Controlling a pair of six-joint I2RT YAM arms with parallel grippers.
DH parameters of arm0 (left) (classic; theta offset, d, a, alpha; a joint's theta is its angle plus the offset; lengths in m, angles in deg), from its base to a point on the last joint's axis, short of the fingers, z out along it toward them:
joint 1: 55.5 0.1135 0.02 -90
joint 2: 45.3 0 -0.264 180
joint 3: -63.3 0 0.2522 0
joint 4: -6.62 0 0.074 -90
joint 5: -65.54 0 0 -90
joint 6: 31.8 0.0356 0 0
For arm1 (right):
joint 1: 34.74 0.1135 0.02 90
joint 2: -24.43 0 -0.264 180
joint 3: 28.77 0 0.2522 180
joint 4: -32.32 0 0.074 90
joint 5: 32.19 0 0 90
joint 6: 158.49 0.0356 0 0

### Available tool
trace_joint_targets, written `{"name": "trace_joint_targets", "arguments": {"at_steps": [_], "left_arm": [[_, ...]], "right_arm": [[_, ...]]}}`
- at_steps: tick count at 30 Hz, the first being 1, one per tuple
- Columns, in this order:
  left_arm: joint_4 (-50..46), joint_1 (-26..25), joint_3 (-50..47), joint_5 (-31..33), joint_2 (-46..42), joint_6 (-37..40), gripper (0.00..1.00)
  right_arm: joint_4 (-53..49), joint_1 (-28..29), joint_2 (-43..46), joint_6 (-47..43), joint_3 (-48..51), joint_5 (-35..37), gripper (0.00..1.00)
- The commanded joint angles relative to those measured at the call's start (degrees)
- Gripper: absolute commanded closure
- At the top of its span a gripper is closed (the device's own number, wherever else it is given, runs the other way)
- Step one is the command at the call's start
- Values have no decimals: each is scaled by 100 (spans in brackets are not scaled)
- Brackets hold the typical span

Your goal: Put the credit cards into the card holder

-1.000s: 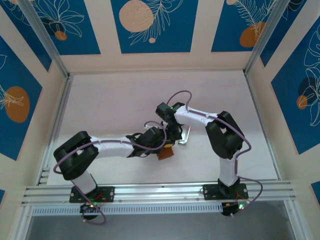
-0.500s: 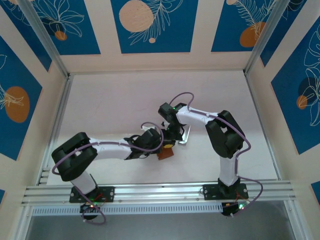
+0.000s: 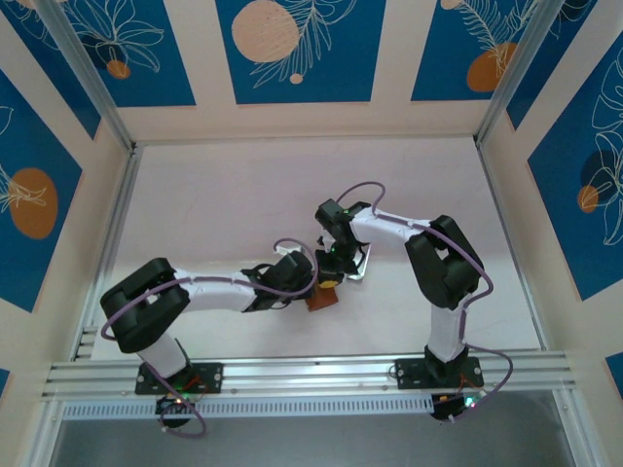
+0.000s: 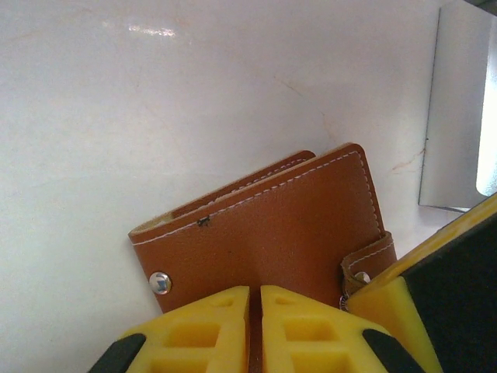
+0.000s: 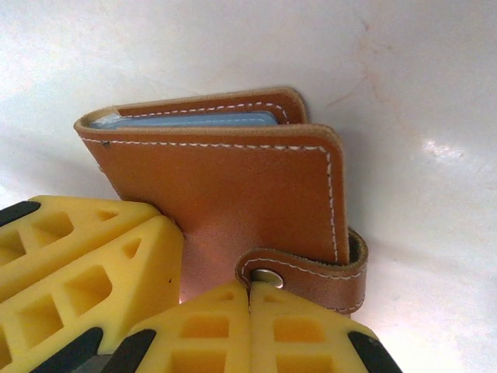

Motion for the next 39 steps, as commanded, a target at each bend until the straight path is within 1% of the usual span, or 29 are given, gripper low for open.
{"name": "trace_joint_targets", "arguments": {"at_steps": [1,10,19,23,39], "left_arm": [[-186,-95,-185,-54,345,-24,89],[-200,-112,-136,-45,403,-4,89],[-247,-130,-124,3,386,13,89],[-252,-138,-109,8,387,26,89],[-251,-138,-113,21,376,45,89]], "right_arm": [[-204,41,86,-102,207,-340,100],[-243,32,308,-94,281,-366,100],[-127,-5,543,-102,440,-586,100],[-82,23,500,-124,433,-724,100],[97,93,89,-41,306,-783,100]]}}
